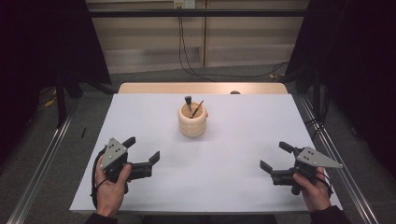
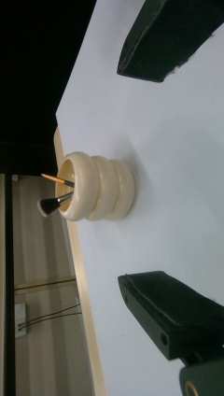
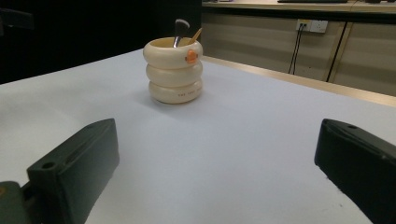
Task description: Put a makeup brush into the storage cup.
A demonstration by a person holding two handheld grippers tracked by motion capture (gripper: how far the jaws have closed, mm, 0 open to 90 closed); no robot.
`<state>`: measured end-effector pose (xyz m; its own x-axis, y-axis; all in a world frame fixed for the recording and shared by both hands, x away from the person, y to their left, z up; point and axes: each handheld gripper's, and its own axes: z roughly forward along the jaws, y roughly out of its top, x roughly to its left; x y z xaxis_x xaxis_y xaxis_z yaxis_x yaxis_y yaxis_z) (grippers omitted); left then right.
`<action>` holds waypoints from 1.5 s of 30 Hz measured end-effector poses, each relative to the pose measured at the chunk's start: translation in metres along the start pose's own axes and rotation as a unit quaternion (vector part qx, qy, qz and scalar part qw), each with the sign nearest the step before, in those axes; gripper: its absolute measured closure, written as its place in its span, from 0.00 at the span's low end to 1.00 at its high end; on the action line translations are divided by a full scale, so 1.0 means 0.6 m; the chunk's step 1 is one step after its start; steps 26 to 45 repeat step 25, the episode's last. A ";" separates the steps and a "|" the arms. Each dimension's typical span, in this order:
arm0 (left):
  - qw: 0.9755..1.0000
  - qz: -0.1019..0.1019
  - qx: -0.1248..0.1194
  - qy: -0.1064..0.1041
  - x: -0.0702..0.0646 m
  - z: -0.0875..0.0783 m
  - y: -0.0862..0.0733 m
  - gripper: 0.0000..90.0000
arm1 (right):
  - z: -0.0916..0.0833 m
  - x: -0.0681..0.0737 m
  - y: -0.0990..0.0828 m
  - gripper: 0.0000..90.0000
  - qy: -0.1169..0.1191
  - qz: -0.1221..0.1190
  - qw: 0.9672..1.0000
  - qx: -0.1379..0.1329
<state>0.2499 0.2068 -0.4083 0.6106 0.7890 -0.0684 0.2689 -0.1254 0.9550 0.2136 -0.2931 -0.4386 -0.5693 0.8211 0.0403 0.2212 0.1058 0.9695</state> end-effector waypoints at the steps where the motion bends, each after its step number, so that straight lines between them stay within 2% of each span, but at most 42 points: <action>1: 1.000 -0.002 0.004 0.000 -0.001 -0.003 -0.003 0.02 | -0.001 0.000 -0.001 0.00 -0.002 0.002 1.000 0.001; 3: 1.000 -0.009 0.001 0.003 -0.002 -0.012 -0.010 0.02 | -0.002 -0.001 -0.001 0.00 -0.001 0.001 1.000 0.001; 4: 1.000 -0.020 -0.006 0.002 -0.004 -0.015 -0.013 0.02 | -0.002 -0.001 -0.002 0.00 -0.001 0.001 1.000 0.002; 7: 1.000 -0.016 -0.005 0.000 -0.005 -0.027 -0.022 0.01 | -0.002 -0.001 -0.002 0.00 -0.001 0.000 1.000 0.002; 8: 1.000 -0.025 -0.012 0.003 -0.007 -0.029 -0.025 0.02 | -0.002 -0.001 -0.003 0.00 -0.002 -0.001 1.000 0.003; 9: 1.000 -0.021 -0.008 0.006 -0.004 -0.033 -0.028 0.01 | -0.002 -0.001 -0.003 0.00 -0.001 -0.001 1.000 0.003; 11: 0.999 -0.029 -0.014 0.003 0.001 -0.037 -0.031 0.02 | -0.004 -0.001 -0.002 0.00 -0.003 -0.002 1.000 0.003; 12: 0.999 -0.033 -0.016 0.008 0.003 -0.040 -0.032 0.02 | -0.004 -0.002 -0.002 0.00 -0.004 -0.002 1.000 0.001; 13: 0.999 -0.039 -0.018 0.005 0.005 -0.042 -0.033 0.02 | -0.004 -0.002 -0.002 0.00 -0.006 0.001 1.000 0.001; 18: 0.999 -0.045 -0.027 0.001 0.009 -0.053 -0.041 0.02 | -0.003 -0.001 -0.003 0.00 -0.003 -0.002 1.000 0.003; 21: 0.999 -0.046 -0.019 -0.001 0.009 -0.052 -0.044 0.01 | -0.002 -0.002 -0.003 0.00 -0.004 -0.005 1.000 0.005; 25: 0.999 -0.036 -0.010 -0.010 0.006 -0.049 -0.047 0.01 | -0.001 -0.002 -0.004 0.00 -0.005 -0.003 1.000 0.005; 45: 0.999 -0.036 -0.010 -0.010 0.006 -0.049 -0.047 0.01 | -0.001 -0.002 -0.004 0.00 -0.005 -0.003 1.000 0.005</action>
